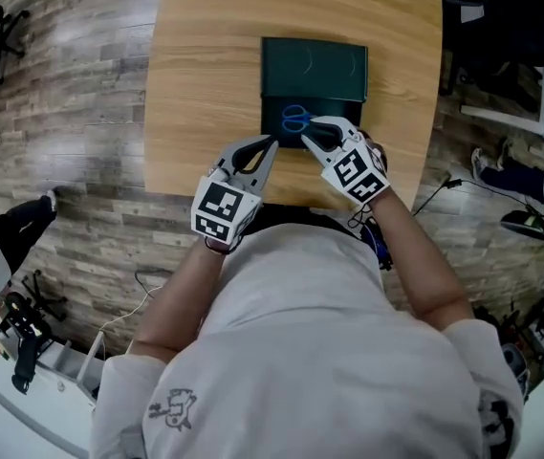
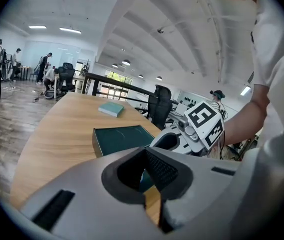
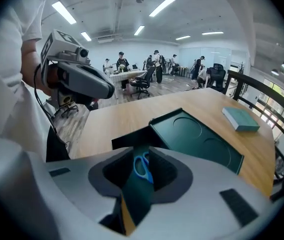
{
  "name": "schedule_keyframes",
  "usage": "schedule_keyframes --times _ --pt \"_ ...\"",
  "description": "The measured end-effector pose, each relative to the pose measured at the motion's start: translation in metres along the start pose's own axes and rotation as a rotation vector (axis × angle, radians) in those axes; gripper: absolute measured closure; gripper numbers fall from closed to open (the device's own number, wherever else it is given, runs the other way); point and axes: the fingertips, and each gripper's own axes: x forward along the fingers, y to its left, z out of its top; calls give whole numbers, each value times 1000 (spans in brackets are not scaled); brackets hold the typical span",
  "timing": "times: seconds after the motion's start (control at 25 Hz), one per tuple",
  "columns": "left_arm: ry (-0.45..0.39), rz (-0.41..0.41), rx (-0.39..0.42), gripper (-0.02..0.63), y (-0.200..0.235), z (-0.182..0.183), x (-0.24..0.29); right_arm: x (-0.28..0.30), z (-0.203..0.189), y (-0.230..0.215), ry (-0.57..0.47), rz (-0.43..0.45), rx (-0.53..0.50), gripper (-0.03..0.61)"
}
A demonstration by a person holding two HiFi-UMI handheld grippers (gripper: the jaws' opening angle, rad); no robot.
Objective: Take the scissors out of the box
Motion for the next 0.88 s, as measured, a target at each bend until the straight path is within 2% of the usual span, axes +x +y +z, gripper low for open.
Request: schedule_keyframes --times 0.28,0.88 --pt "62 -38 -15 609 11 -22 16 36 -15 0 83 34 -34 477" --pt "110 -58 -52 609 23 -40 29 84 -54 0 271 77 -274 468"
